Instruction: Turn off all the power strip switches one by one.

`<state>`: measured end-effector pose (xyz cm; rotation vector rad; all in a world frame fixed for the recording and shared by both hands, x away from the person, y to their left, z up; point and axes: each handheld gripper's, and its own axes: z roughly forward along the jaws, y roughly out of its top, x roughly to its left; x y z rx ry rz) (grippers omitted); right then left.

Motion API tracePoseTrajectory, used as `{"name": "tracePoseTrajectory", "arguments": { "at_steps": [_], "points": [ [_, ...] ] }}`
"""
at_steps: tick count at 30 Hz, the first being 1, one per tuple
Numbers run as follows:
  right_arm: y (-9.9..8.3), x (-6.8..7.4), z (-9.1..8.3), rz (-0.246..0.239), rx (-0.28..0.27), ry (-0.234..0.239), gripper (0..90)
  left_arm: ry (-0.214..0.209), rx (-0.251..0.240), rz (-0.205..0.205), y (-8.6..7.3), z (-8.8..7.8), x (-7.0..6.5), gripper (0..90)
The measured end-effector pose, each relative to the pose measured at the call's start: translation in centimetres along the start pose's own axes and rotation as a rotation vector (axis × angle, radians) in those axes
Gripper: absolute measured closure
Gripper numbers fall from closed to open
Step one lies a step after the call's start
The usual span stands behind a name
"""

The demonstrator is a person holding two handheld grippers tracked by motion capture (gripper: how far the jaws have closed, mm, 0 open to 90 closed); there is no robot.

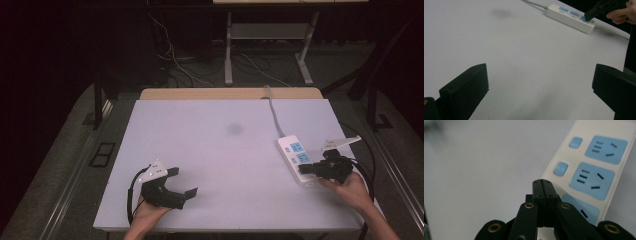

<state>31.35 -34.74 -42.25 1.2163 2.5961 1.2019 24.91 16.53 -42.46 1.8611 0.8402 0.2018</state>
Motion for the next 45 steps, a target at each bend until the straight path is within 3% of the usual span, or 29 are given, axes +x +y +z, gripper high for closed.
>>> {"name": "tracePoseTrajectory", "arguments": {
  "at_steps": [15, 33, 45],
  "points": [
    [0.6, 0.3, -0.4, -0.011, 0.004, 0.019, 89.9, -0.001, 0.001, 0.001, 0.0, 0.0, 0.0, 0.0],
    [3.0, 0.8, -1.9, -0.045, 0.021, 0.012, 89.9, 0.000, -0.002, 0.003, 0.0, -0.1, 0.0, 0.0],
    [4.4, 0.1, -2.4, -0.038, 0.026, 0.005, 89.9, 0.001, -0.003, 0.002, 0.0, -0.2, 0.1, 0.0]
  ]
}}
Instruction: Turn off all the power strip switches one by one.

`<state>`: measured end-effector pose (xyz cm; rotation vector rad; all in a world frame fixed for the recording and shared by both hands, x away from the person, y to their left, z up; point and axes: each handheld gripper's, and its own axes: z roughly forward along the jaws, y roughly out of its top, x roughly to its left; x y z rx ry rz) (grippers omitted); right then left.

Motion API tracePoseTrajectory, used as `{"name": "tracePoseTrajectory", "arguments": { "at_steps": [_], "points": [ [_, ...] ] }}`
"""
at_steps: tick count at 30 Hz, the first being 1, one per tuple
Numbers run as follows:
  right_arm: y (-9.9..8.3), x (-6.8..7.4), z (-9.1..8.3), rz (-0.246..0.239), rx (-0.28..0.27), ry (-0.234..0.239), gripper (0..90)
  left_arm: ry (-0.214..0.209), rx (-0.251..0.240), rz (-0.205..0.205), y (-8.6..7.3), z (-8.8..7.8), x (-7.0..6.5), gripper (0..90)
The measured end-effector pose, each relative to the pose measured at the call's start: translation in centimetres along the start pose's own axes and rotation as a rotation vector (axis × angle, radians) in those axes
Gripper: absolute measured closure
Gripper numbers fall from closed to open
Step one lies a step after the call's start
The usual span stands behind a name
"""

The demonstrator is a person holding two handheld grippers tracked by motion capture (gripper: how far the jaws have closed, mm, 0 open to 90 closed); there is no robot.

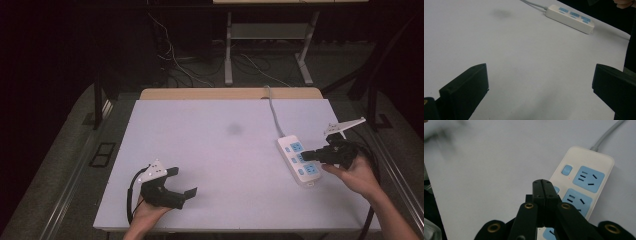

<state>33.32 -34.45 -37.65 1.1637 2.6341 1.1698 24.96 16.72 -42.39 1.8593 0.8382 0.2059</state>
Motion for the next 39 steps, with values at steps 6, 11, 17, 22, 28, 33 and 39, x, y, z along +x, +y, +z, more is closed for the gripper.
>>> {"name": "tracePoseTrajectory", "arguments": {
  "at_steps": [6, 11, 17, 22, 28, 33, 39],
  "points": [
    [1.0, -0.2, 0.0, -0.012, 0.009, -0.006, 89.8, 0.000, -0.002, -0.003, 0.0, -0.1, 0.0, 0.0],
    [1.8, -0.5, 0.5, -0.018, 0.023, -0.008, 89.8, 0.001, -0.006, -0.001, 0.0, -0.1, 0.1, 0.0],
    [1.9, -0.8, 1.1, -0.018, 0.035, -0.006, 89.8, 0.001, -0.007, -0.002, 0.0, -0.2, 0.1, 0.0],
    [2.0, -1.1, 1.6, -0.015, 0.046, -0.004, 89.8, 0.000, -0.007, -0.002, 0.0, -0.1, 0.1, 0.0],
    [1.9, -1.3, 2.2, -0.011, 0.061, -0.005, 89.8, 0.001, -0.007, -0.003, 0.0, -0.2, 0.1, 0.0],
    [1.7, -1.4, 2.6, -0.008, 0.068, 0.000, 89.8, 0.000, -0.008, -0.003, 0.0, -0.2, 0.1, 0.0],
    [1.3, -1.7, 3.2, -0.007, 0.091, 0.002, 89.8, 0.002, -0.011, -0.006, 0.0, -0.3, 0.1, 0.0]
  ]
}}
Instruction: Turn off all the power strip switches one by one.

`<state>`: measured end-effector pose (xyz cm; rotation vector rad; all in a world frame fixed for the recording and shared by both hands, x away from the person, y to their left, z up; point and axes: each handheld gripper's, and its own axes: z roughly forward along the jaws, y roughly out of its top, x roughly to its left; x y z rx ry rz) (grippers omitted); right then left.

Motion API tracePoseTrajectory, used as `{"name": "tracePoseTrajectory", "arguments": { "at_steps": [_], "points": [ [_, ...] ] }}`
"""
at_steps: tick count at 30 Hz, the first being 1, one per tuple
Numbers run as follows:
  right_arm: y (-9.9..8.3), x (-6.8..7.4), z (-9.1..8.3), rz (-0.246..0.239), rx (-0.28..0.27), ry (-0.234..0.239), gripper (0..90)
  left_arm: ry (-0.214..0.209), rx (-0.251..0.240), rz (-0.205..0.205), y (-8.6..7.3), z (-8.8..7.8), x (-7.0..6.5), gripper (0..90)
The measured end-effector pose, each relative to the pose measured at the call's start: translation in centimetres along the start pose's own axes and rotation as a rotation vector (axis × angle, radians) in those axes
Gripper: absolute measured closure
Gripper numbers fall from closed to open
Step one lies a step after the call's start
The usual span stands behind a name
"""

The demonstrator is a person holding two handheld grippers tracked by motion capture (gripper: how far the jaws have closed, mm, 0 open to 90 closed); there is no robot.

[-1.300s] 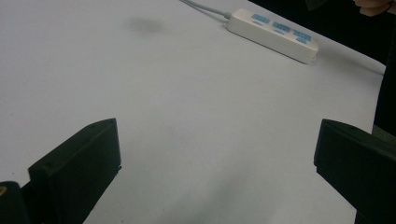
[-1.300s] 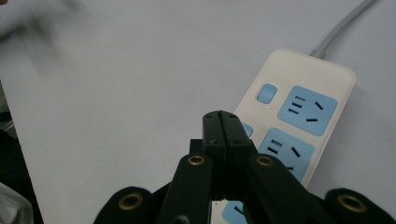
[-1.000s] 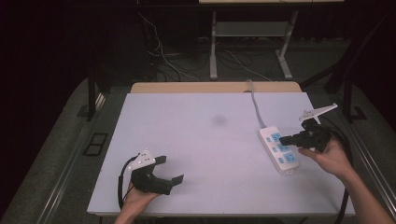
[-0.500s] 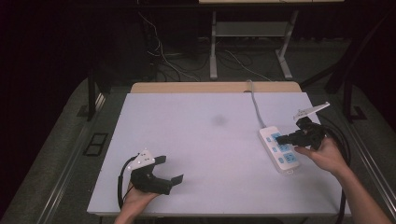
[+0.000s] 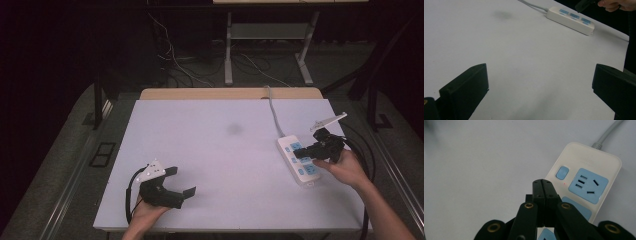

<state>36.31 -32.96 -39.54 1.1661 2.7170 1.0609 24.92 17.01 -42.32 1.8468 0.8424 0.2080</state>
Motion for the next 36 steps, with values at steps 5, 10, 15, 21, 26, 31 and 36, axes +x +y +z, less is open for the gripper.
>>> {"name": "tracePoseTrajectory", "arguments": {
  "at_steps": [5, 10, 15, 21, 26, 31, 36],
  "points": [
    [0.0, -0.1, 0.3, 0.001, 0.005, 0.004, 89.7, -0.001, 0.000, 0.001, 0.0, 0.0, 0.0, 0.0],
    [0.0, -0.2, 0.8, 0.001, 0.018, 0.004, 89.7, -0.001, 0.001, 0.002, 0.0, 0.0, 0.0, 0.0],
    [0.0, -0.2, 1.2, -0.005, 0.037, 0.005, 89.7, -0.002, 0.001, 0.002, 0.0, 0.0, 0.0, 0.0],
    [-0.1, -0.3, 1.5, -0.001, 0.045, -0.002, 89.6, -0.001, 0.001, 0.002, 0.0, 0.0, 0.0, 0.0],
    [-0.1, -0.4, 1.7, -0.002, 0.059, -0.007, 89.6, -0.001, 0.002, 0.002, 0.0, 0.0, 0.0, 0.0],
    [-0.4, -0.7, 1.8, 0.012, 0.040, 0.009, 89.7, -0.001, 0.004, 0.004, 0.0, 0.0, 0.0, 0.0],
    [-0.9, -0.9, 1.8, 0.025, 0.010, 0.021, 89.7, 0.000, 0.005, 0.005, 0.0, 0.1, 0.0, 0.0]
  ]
}}
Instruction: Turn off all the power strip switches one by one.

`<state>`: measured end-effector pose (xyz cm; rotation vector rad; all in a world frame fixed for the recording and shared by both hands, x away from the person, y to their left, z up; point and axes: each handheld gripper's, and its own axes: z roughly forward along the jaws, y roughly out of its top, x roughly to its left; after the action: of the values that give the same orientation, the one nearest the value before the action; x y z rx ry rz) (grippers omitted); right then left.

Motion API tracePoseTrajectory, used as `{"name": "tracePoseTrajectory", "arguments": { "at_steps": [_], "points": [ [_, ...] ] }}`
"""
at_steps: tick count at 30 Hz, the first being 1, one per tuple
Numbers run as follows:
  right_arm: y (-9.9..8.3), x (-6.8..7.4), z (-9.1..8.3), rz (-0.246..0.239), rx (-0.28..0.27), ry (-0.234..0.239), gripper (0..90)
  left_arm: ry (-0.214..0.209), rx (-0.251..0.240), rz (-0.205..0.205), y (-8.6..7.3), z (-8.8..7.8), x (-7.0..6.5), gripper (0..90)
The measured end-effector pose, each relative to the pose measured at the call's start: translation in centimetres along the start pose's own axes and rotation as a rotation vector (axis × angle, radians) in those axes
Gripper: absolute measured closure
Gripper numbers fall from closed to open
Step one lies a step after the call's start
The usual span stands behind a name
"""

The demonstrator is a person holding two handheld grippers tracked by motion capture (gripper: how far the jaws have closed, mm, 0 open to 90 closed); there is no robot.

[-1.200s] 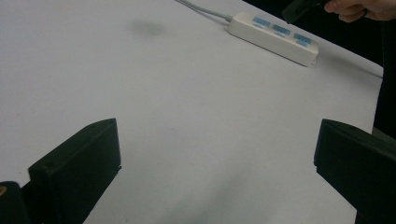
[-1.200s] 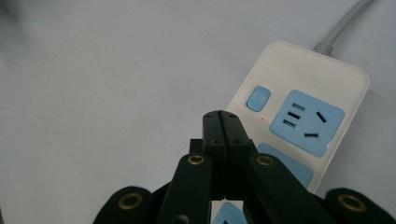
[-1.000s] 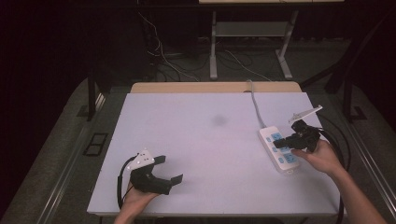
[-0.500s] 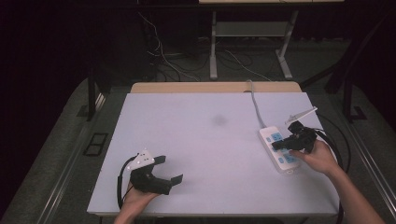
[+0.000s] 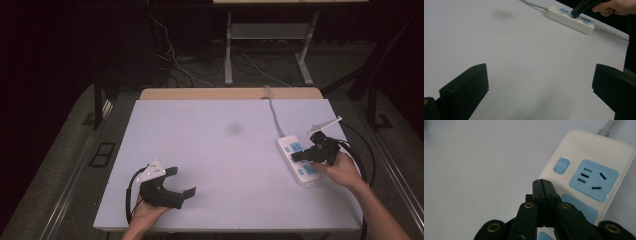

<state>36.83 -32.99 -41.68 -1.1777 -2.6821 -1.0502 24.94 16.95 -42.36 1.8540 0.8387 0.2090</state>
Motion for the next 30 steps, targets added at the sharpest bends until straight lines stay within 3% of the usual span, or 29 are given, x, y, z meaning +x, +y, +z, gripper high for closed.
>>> {"name": "tracePoseTrajectory", "arguments": {
  "at_steps": [30],
  "points": [
    [-0.69, 0.27, 0.02, -0.004, -0.044, -0.012, 90.0, 0.005, -0.001, 0.001, 0.00, -0.13, 0.02, 0.0]
  ]
}}
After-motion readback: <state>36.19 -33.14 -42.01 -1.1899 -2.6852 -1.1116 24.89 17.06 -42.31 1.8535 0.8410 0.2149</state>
